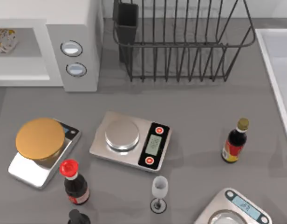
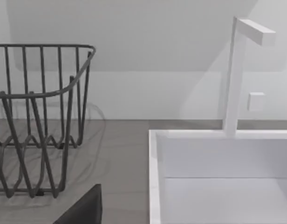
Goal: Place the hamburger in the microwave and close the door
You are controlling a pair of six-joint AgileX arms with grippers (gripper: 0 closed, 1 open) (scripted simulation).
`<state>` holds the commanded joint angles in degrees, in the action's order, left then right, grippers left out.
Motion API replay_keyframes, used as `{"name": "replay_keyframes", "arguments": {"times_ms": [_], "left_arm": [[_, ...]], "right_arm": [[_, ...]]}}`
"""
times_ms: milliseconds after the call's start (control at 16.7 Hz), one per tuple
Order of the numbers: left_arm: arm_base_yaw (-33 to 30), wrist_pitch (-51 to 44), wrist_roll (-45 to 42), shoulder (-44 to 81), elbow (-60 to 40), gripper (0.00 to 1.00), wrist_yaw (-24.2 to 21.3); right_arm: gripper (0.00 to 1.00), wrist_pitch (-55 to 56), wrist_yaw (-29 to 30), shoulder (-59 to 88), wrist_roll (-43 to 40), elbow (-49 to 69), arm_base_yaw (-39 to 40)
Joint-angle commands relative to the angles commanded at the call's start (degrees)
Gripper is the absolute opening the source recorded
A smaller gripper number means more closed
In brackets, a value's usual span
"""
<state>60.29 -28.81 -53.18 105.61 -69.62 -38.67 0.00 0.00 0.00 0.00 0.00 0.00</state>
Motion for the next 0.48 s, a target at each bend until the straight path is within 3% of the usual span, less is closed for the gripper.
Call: {"name": "replay_keyframes", "arguments": {"times_ms": [240,480], "left_arm": [[0.1,6.4,-0.1,2.1,4.3,0.00,-0.1],[-0.1,6.6,-0.2,2.1,4.6,0.00,-0.1]], "right_arm": [[1.00,0.0,0.0,0.0,0.0,0.0,0.0],[1.00,0.0,0.0,0.0,0.0,0.0,0.0]]}}
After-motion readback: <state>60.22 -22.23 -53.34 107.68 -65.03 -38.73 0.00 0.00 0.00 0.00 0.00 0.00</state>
